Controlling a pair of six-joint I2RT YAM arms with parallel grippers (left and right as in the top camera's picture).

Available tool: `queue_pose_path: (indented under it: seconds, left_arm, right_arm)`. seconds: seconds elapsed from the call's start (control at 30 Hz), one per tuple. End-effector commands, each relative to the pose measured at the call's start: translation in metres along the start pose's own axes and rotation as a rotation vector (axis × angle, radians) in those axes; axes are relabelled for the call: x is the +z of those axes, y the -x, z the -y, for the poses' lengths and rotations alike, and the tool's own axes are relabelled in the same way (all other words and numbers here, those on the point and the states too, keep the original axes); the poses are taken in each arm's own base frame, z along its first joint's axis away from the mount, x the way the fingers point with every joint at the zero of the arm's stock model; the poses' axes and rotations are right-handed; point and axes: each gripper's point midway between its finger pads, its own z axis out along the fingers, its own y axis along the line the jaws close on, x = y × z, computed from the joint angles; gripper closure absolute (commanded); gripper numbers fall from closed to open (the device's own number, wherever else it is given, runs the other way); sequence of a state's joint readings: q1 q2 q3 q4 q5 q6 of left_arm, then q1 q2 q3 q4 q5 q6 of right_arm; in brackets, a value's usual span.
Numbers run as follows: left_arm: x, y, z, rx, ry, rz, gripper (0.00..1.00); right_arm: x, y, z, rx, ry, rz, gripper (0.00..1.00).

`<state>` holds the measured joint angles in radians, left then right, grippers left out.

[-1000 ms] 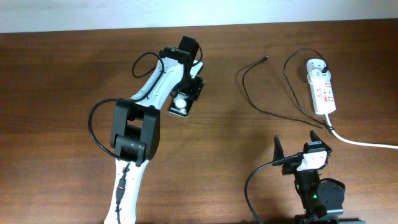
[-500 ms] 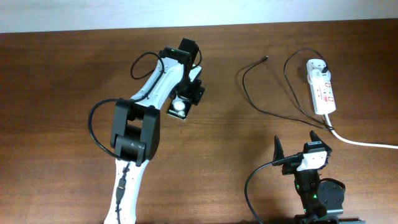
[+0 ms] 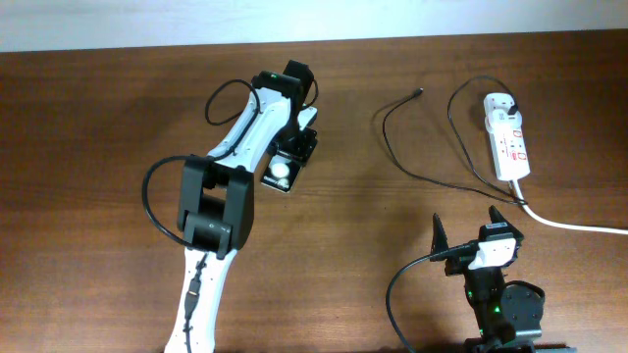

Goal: Plug charger to phone and switch on socket
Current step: 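Lower the left gripper and close it on the phone's sides, then lift the phone with the left gripper and turn it upright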

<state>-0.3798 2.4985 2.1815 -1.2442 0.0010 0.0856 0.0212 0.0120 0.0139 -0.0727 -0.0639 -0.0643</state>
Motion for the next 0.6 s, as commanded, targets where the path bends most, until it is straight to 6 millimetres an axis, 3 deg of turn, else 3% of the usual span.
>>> queue_pose_path:
  seconds: [0.0, 0.1, 0.2, 0.43, 0.57]
  left_arm:
    - [-0.038, 0.016, 0.000, -0.002, -0.004, 0.061, 0.36]
    - [-0.073, 0.016, 0.000, -0.002, -0.003, 0.080, 0.37]
    - [-0.096, 0.011, 0.001, -0.006, -0.005, 0.083, 0.38]
    - [-0.108, 0.002, 0.005, -0.013, -0.028, 0.063, 0.38]
    - [-0.136, 0.001, 0.005, -0.012, -0.023, 0.124, 0.37]
  right_arm:
    - [0.000, -0.002, 0.000, -0.007, -0.001, -0.001, 0.02]
    - [0.000, -0.002, 0.000, -0.007, -0.001, -0.001, 0.01]
    - [0.000, -0.002, 0.000, -0.007, 0.000, -0.001, 0.01]
    - [0.000, -0.002, 0.000, -0.007, -0.001, -0.001, 0.01]
    - [0.000, -0.002, 0.000, -0.007, -0.001, -0.001, 0.01]
